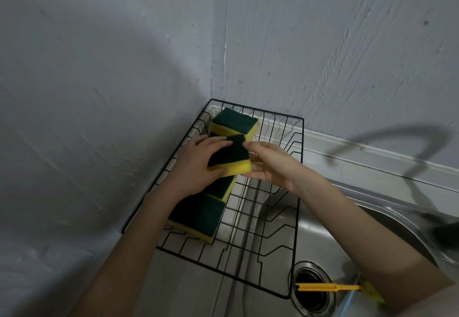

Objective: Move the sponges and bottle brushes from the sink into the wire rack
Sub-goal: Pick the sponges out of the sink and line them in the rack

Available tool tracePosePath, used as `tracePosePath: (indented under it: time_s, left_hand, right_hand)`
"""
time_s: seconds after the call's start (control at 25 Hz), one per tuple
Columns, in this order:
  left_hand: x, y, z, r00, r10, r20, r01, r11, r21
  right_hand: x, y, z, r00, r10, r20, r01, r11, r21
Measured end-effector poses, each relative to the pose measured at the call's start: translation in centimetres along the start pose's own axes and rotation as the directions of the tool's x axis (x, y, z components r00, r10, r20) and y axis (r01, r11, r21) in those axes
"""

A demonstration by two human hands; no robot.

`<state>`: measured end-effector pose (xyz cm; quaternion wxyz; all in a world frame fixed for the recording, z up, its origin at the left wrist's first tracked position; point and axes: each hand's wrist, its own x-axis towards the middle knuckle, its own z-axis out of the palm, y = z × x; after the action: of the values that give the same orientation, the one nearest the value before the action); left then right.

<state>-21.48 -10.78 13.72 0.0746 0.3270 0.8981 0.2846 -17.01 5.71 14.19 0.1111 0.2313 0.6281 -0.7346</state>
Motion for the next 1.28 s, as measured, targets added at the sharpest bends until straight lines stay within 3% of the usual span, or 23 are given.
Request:
tracePosePath:
  time_s: [0.16, 0.36, 0.56, 0.84, 1.28]
  left_hand:
    - [1.6, 0.0, 0.2, 0.996, 0.002, -0.086, 0.008, 0.993, 0.120]
    - [3.1, -1.5, 1.2, 0.997, -0.032, -0.077, 0.043, 0.988, 0.148]
    - [3.9, -2.2, 1.6, 0.997, -0.007, -0.083, 0.021, 0.985, 0.171]
    - [3.7, -1.8, 1.6, 0.995, -0.062, 0.073, 0.043, 0.969, 0.245]
    - [-0.6, 4.6, -0.8, 0.998, 0.047, -0.042, -0.038, 0.980, 0.197]
  right_hand:
    - [1.2, 0.4, 0.3, 0.999, -0.004, -0.049, 0.008, 0.997, 0.077]
    - [3.6, 1.3, 0.9, 0.988, -0.025, -0.154, 0.023, 1.000, -0.014]
    - [4.4, 1.4, 0.7, 0.985, -0.038, -0.168, 0.035, 0.999, -0.020]
    - [3.4, 1.4, 0.7, 0.962, -0.107, -0.251, 0.055, 0.976, -0.209]
    - [-4.3, 0.1, -0.9, 0.901, -0.383, -0.206, 0.197, 0.782, -0.592]
